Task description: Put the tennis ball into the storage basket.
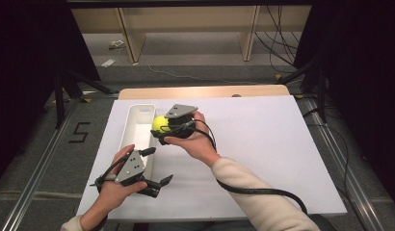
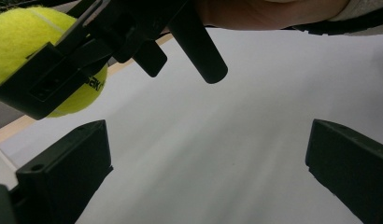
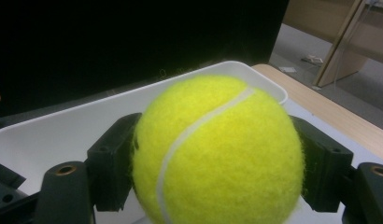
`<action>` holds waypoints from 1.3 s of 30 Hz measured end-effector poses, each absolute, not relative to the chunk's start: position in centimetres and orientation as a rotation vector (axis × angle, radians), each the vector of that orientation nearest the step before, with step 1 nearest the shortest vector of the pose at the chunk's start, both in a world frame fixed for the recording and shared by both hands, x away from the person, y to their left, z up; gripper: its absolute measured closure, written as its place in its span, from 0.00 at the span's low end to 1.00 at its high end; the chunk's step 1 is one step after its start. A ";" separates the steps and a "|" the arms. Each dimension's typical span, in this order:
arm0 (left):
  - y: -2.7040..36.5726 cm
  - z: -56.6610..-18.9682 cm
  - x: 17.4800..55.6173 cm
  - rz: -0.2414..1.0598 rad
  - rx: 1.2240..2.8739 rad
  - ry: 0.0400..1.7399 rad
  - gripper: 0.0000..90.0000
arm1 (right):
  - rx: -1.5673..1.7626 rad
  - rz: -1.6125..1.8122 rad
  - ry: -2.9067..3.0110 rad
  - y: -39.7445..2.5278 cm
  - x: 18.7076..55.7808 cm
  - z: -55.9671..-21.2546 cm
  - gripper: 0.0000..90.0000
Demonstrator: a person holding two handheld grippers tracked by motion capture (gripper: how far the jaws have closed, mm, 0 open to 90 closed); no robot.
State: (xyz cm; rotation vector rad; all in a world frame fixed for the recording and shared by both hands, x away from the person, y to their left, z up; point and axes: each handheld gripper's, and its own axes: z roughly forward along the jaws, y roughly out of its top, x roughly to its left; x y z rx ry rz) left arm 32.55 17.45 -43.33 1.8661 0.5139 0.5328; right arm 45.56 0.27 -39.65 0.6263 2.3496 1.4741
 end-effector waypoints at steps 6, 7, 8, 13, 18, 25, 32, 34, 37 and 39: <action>17.5 -43.3 32.6 0.534 1.867 0.514 0.00 | 0.623 1.473 2.348 0.4 45.7 -39.5 0.29; 17.5 -43.3 32.5 0.534 1.867 0.513 0.00 | 0.623 1.473 2.348 0.5 45.7 -39.5 0.29; 17.4 -43.3 32.5 0.533 1.868 0.513 0.00 | 0.620 1.473 2.347 0.5 45.7 -39.5 0.29; 17.5 -43.3 32.6 0.538 1.868 0.514 0.00 | 0.620 1.474 2.347 0.6 45.7 -39.6 0.29; 17.4 -43.3 32.5 0.536 1.870 0.512 0.00 | 0.618 1.470 2.350 0.7 45.8 -39.5 0.29; 17.5 -43.3 32.5 0.537 1.868 0.514 0.00 | 0.612 1.472 2.355 1.0 45.8 -39.5 0.29; 17.5 -43.3 32.5 0.537 1.867 0.513 0.00 | 0.618 1.473 2.358 1.2 45.8 -39.4 0.29; 17.5 -43.3 32.6 0.537 1.868 0.512 0.00 | 0.610 1.473 2.358 1.2 45.8 -39.3 0.29; 17.4 -43.4 32.5 0.533 1.870 0.515 0.00 | 0.599 1.465 2.361 1.2 45.9 -39.3 0.29; 17.4 -43.4 32.5 0.532 1.869 0.516 0.00 | 0.596 1.464 2.359 1.2 45.9 -39.2 0.29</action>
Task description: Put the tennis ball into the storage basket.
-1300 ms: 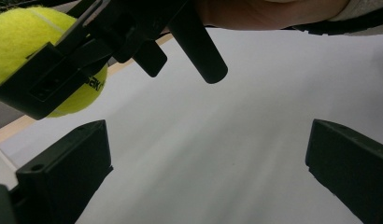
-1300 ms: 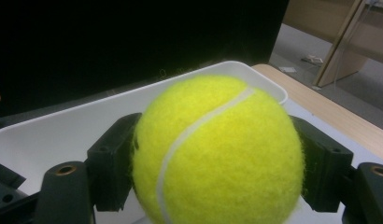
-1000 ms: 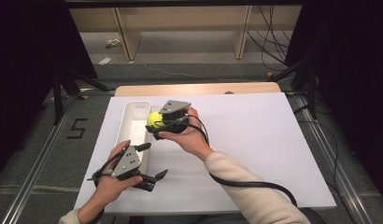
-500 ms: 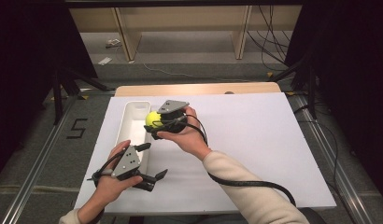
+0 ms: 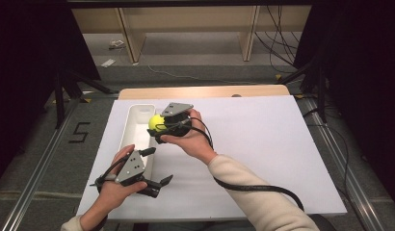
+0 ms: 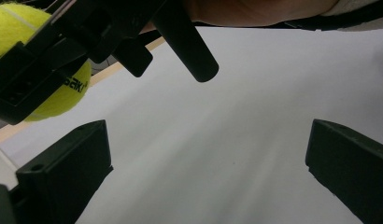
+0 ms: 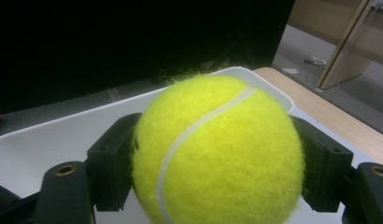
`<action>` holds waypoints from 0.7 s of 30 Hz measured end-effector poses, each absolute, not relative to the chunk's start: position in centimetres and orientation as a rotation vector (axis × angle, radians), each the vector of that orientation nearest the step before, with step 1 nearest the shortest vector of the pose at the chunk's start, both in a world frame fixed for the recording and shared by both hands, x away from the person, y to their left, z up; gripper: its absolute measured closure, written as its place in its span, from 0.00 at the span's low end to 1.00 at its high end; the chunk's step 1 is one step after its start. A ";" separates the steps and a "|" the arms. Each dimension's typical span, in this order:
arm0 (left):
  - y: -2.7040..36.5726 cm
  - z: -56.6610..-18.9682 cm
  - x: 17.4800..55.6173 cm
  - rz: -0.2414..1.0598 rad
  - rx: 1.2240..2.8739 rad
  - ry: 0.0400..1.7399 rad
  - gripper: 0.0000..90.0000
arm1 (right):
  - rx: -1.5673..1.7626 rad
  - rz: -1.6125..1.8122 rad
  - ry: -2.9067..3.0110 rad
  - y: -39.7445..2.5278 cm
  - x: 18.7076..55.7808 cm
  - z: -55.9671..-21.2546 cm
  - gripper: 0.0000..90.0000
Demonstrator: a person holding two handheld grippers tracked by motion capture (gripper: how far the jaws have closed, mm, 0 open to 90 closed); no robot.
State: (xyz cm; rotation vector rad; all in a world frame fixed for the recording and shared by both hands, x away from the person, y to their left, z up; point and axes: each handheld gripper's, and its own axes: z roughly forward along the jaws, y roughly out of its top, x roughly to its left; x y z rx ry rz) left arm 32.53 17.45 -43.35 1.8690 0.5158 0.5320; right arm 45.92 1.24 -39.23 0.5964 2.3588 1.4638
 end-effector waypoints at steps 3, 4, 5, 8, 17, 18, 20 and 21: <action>17.4 -43.4 32.5 0.531 1.871 0.514 0.00 | 0.596 1.464 2.362 1.3 45.9 -39.2 0.29; 17.4 -43.4 32.5 0.531 1.871 0.513 0.00 | 0.596 1.464 2.362 1.3 45.9 -39.2 0.29; 17.4 -43.4 32.5 0.531 1.870 0.514 0.00 | 0.600 1.468 2.361 1.3 45.9 -39.2 0.29; 17.4 -43.4 32.5 0.531 1.870 0.516 0.00 | 0.598 1.467 2.364 1.5 45.9 -39.2 0.29; 17.5 -43.4 32.6 0.535 1.875 0.513 0.00 | 0.588 1.472 2.374 2.1 45.8 -39.3 0.29; 17.5 -43.4 32.5 0.535 1.876 0.513 0.00 | 0.587 1.471 2.375 2.2 45.8 -39.4 0.29; 17.5 -43.4 32.5 0.532 1.876 0.513 0.00 | 0.583 1.472 2.373 2.2 45.9 -39.4 0.29; 17.4 -43.4 32.5 0.533 1.876 0.512 0.00 | 0.584 1.473 2.375 2.3 45.9 -39.4 0.29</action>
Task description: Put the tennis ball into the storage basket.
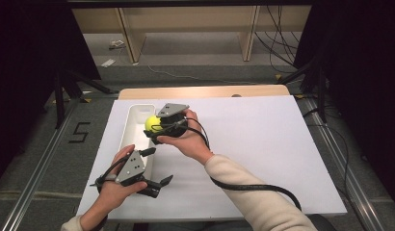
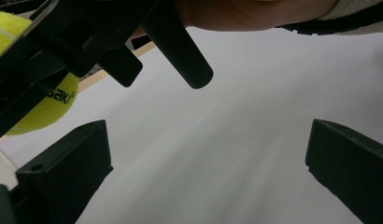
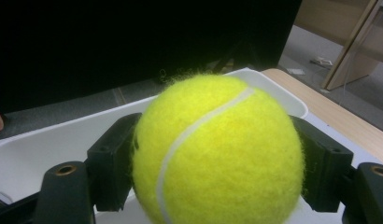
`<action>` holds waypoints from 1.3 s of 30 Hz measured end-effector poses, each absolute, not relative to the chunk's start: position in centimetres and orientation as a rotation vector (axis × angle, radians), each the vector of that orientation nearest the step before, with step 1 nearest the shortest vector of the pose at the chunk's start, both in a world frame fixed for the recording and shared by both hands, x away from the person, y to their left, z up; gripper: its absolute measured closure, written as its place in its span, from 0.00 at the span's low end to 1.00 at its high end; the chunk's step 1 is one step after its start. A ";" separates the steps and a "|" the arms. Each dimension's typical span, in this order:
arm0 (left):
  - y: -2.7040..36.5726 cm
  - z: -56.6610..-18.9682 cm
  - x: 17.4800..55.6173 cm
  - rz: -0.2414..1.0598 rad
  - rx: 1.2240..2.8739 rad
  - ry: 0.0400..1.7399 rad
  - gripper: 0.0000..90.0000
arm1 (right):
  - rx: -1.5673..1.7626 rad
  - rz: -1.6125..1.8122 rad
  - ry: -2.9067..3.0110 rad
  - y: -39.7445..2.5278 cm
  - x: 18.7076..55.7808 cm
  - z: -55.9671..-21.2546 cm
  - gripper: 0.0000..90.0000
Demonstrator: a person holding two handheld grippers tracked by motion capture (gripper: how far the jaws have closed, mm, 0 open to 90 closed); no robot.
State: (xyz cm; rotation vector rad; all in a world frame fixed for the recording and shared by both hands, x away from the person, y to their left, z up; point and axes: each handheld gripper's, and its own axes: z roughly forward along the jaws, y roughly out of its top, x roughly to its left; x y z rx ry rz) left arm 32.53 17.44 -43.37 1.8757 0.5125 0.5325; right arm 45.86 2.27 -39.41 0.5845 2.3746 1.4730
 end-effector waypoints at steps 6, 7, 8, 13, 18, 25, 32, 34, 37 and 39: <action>17.4 -43.4 32.5 0.528 1.874 0.514 0.00 | 0.586 1.479 2.372 2.4 45.9 -39.3 0.29; 17.4 -43.4 32.5 0.529 1.874 0.514 0.00 | 0.586 1.479 2.372 2.4 45.9 -39.3 0.29; 17.4 -43.4 32.5 0.528 1.874 0.512 0.00 | 0.585 1.481 2.369 2.4 45.9 -39.3 0.29; 17.4 -43.4 32.5 0.528 1.874 0.512 0.00 | 0.578 1.484 2.369 2.6 45.9 -39.2 0.29; 17.4 -43.4 32.5 0.531 1.876 0.507 0.00 | 0.578 1.482 2.374 2.8 45.9 -39.2 0.29; 17.4 -43.4 32.5 0.529 1.875 0.505 0.00 | 0.572 1.483 2.377 3.0 45.9 -39.2 0.29; 17.4 -43.4 32.5 0.528 1.877 0.502 0.00 | 0.575 1.483 2.379 3.3 46.0 -39.3 0.29; 17.4 -43.4 32.5 0.528 1.876 0.503 0.00 | 0.573 1.480 2.384 3.3 46.0 -39.4 0.29; 17.4 -43.4 32.5 0.523 1.875 0.504 0.00 | 0.573 1.481 2.384 3.4 46.0 -39.4 0.29; 17.3 -43.4 32.5 0.525 1.876 0.505 0.00 | 0.579 1.482 2.383 3.5 46.0 -39.4 0.29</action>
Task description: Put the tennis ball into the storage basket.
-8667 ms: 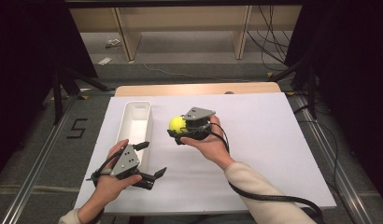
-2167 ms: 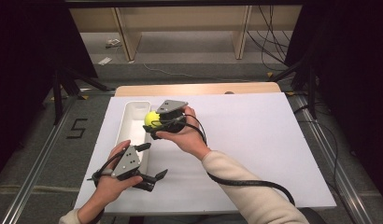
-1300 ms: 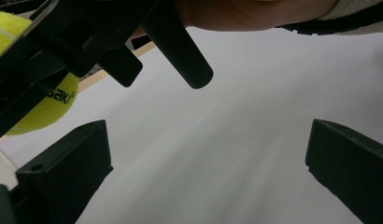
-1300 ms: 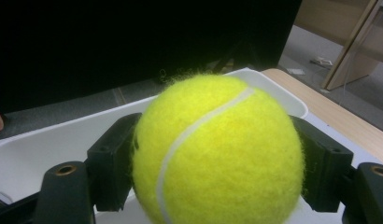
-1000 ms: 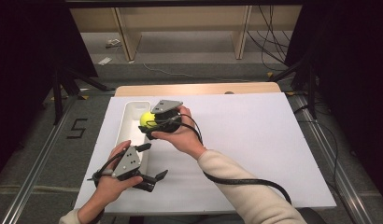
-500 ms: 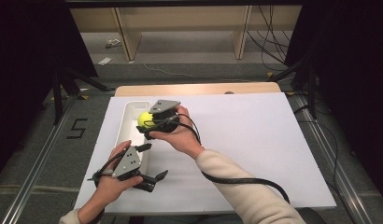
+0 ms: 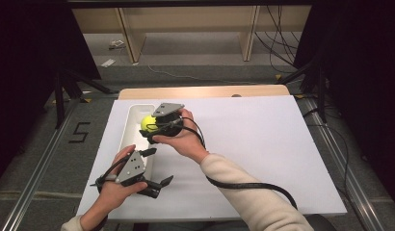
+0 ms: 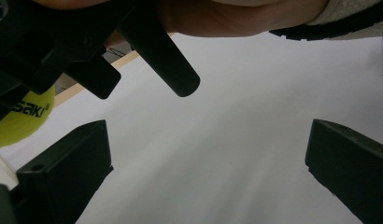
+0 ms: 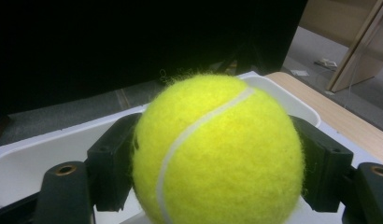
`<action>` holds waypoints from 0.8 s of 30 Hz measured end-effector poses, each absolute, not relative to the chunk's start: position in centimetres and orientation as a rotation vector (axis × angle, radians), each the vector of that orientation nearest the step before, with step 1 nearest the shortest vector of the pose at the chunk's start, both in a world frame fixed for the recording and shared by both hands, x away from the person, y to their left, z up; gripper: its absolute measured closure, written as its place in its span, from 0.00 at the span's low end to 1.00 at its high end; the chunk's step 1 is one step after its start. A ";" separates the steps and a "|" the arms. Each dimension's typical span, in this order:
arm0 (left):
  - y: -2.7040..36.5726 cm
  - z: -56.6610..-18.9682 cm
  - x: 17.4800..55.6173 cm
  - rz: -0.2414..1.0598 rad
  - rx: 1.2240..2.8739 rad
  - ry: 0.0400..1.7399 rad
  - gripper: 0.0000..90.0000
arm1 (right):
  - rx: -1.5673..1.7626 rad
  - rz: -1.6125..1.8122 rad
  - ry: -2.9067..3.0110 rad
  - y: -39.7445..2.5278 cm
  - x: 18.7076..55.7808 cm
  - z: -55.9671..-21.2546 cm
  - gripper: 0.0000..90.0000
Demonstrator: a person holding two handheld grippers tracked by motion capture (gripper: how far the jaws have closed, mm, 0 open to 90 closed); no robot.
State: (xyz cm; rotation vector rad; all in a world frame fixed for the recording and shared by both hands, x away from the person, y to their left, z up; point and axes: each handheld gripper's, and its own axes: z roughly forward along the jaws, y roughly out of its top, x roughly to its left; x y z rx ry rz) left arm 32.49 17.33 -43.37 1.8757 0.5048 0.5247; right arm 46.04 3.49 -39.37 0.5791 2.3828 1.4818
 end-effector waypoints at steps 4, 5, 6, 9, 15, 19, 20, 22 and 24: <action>17.3 -43.4 32.5 0.523 1.876 0.504 0.00 | 0.576 1.480 2.382 3.6 46.2 -39.3 0.29; 17.4 -43.4 32.5 0.527 1.877 0.501 0.00 | 0.581 1.481 2.383 3.6 46.2 -39.3 0.29; 17.4 -43.4 32.5 0.524 1.876 0.504 0.00 | 0.582 1.482 2.382 3.6 46.2 -39.3 0.29; 17.3 -43.4 32.5 0.524 1.876 0.504 0.00 | 0.573 1.482 2.386 3.7 46.2 -39.2 0.29; 17.3 -43.4 32.5 0.523 1.876 0.503 0.00 | 0.572 1.479 2.393 3.9 46.2 -39.3 0.29; 17.3 -43.4 32.5 0.527 1.878 0.500 0.00 | 0.577 1.480 2.398 4.1 46.4 -39.3 0.29; 17.3 -43.4 32.5 0.526 1.878 0.499 0.00 | 0.574 1.481 2.398 4.1 46.4 -39.2 0.29; 17.3 -43.4 32.5 0.526 1.879 0.499 0.00 | 0.573 1.480 2.398 4.2 46.5 -39.2 0.29; 17.3 -43.4 32.5 0.523 1.877 0.502 0.00 | 0.577 1.483 2.401 4.3 46.5 -39.2 0.29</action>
